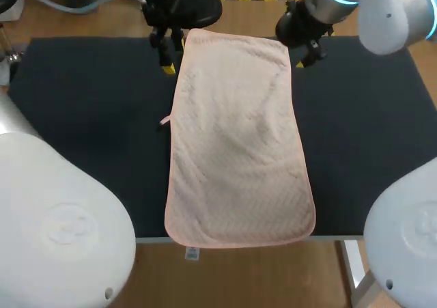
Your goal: Fold the towel
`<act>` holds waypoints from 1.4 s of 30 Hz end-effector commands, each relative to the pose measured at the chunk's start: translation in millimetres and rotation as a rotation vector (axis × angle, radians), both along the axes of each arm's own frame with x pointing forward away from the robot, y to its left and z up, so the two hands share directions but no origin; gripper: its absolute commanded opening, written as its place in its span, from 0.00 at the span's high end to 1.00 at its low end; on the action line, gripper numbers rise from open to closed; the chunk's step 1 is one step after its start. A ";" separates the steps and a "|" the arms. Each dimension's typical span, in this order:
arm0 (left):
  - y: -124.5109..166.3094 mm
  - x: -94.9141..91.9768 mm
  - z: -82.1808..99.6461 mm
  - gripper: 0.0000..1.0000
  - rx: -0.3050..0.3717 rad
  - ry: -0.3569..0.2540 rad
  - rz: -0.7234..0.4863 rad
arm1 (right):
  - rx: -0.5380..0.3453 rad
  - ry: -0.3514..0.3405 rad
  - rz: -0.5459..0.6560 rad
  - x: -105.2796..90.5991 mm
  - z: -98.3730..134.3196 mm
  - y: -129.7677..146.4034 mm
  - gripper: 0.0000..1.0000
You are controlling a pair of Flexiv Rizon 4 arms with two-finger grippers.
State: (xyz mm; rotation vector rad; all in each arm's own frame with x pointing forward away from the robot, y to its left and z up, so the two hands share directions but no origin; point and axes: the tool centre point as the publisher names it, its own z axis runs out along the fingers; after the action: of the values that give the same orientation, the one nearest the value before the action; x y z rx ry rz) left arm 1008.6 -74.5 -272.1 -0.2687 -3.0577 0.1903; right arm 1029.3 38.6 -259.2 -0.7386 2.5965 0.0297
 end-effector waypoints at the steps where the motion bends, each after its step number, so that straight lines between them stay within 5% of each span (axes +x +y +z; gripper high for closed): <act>1: -3.9 -3.5 -13.7 0.00 0.086 -0.027 0.028 | -0.414 -0.002 -0.168 2.0 -10.8 7.8 0.00; 14: -5.9 -13.6 -25.1 0.00 0.009 -0.031 0.178 | -0.321 0.015 -0.457 -6.0 -29.2 0.5 0.00; 32: -9.5 -17.7 -22.6 0.00 0.050 -0.004 0.150 | -0.327 0.012 -0.419 -7.3 -29.9 2.5 0.00; 38: -10.5 -9.9 -39.0 0.00 0.002 0.030 0.252 | -0.040 0.255 -0.669 -1.3 -39.8 -12.3 0.00; 42: -16.7 -10.6 -51.9 0.00 -0.011 0.028 0.278 | 0.024 0.329 -0.777 -4.2 -50.3 -18.2 0.00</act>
State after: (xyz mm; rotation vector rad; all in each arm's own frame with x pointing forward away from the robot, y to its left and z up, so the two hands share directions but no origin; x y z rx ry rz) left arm 995.2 -88.2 -309.7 0.1606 -3.0544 0.2065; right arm 1018.6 28.8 -302.5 0.0261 2.8827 -0.3540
